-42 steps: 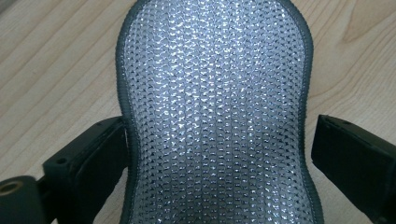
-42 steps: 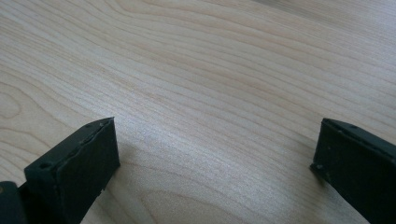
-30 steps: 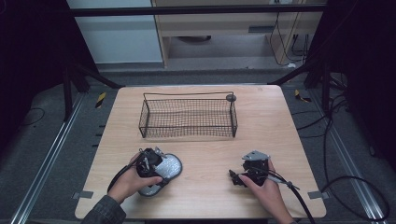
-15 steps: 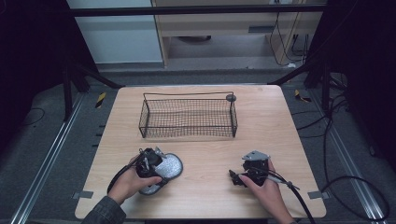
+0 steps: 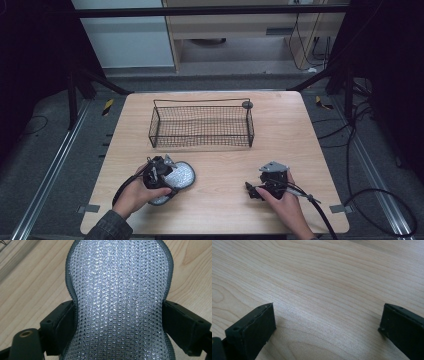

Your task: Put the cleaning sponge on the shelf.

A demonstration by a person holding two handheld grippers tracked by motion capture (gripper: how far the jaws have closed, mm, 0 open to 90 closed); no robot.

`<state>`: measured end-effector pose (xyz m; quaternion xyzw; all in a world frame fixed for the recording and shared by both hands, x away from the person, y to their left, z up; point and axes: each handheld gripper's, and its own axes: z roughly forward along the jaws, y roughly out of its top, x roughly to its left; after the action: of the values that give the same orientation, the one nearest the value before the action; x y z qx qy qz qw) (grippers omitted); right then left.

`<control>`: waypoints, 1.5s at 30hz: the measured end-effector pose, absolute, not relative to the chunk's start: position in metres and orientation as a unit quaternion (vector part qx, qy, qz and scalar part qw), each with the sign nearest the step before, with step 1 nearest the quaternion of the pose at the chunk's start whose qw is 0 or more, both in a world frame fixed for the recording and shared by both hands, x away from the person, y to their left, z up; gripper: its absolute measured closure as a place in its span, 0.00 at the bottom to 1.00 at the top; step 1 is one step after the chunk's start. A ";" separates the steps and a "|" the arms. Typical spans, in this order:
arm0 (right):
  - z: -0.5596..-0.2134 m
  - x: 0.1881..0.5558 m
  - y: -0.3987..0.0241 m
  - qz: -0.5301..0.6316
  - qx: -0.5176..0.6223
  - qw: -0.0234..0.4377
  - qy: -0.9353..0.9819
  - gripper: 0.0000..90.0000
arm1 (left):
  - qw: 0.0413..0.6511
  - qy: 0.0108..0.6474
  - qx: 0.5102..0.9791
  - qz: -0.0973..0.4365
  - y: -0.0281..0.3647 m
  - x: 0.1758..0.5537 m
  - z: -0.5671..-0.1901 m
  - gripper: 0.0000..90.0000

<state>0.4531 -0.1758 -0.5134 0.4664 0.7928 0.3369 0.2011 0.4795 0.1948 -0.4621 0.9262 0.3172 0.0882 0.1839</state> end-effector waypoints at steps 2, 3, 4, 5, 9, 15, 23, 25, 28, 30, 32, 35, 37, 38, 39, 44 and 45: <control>-0.513 0.453 -0.176 0.337 0.467 0.201 0.793 0.00 | 0.187 0.316 0.926 0.089 0.195 0.480 -0.460 0.15; -0.513 0.453 -0.176 0.337 0.466 0.201 0.793 0.00 | 0.189 0.316 0.925 0.090 0.196 0.479 -0.459 0.16; -0.513 0.453 -0.176 0.337 0.466 0.201 0.793 0.00 | 0.191 0.316 0.925 0.091 0.195 0.479 -0.457 0.16; -0.513 0.453 -0.176 0.337 0.466 0.201 0.793 0.00 | 0.191 0.313 0.926 0.091 0.196 0.479 -0.455 0.16; -0.513 0.453 -0.176 0.337 0.466 0.201 0.793 0.00 | 0.202 0.310 0.924 0.096 0.197 0.480 -0.448 0.15; -0.513 0.453 -0.176 0.337 0.467 0.201 0.793 0.00 | 0.213 0.302 0.922 0.116 0.202 0.483 -0.432 0.16; -0.513 0.453 -0.176 0.337 0.466 0.202 0.793 0.00 | 0.214 0.292 0.921 0.145 0.205 0.491 -0.415 0.16; -0.513 0.453 -0.176 0.337 0.465 0.202 0.794 0.00 | 0.214 0.285 0.922 0.151 0.205 0.493 -0.410 0.16; -0.513 0.453 -0.176 0.337 0.463 0.203 0.794 0.00 | 0.209 0.278 0.924 0.158 0.203 0.495 -0.406 0.16; -0.513 0.453 -0.176 0.337 0.464 0.202 0.794 0.00 | 0.207 0.274 0.925 0.163 0.203 0.497 -0.404 0.16; -0.513 0.453 -0.176 0.337 0.463 0.202 0.794 0.00 | 0.207 0.273 0.925 0.164 0.202 0.498 -0.402 0.16; -0.513 0.453 -0.176 0.337 0.464 0.202 0.794 0.00 | 0.207 0.263 0.926 0.172 0.201 0.499 -0.399 0.17; -0.513 0.453 -0.176 0.337 0.463 0.202 0.794 0.00 | 0.205 0.258 0.927 0.177 0.200 0.499 -0.397 0.17; -0.513 0.453 -0.176 0.337 0.463 0.202 0.794 0.00 | 0.206 0.256 0.927 0.181 0.200 0.499 -0.396 0.17; -0.513 0.453 -0.176 0.337 0.464 0.202 0.794 0.00 | 0.205 0.254 0.928 0.182 0.200 0.499 -0.395 0.17; -0.513 0.453 -0.176 0.337 0.464 0.202 0.794 0.00 | 0.196 0.238 0.931 0.196 0.198 0.502 -0.388 0.17; -0.514 0.453 -0.176 0.337 0.464 0.202 0.794 0.00 | 0.194 0.237 0.931 0.196 0.198 0.503 -0.387 0.17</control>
<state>0.4534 -0.1761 -0.5135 0.4637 0.7940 0.3371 0.2023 0.5026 0.1979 -0.3870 0.9315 0.2370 0.1960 0.1944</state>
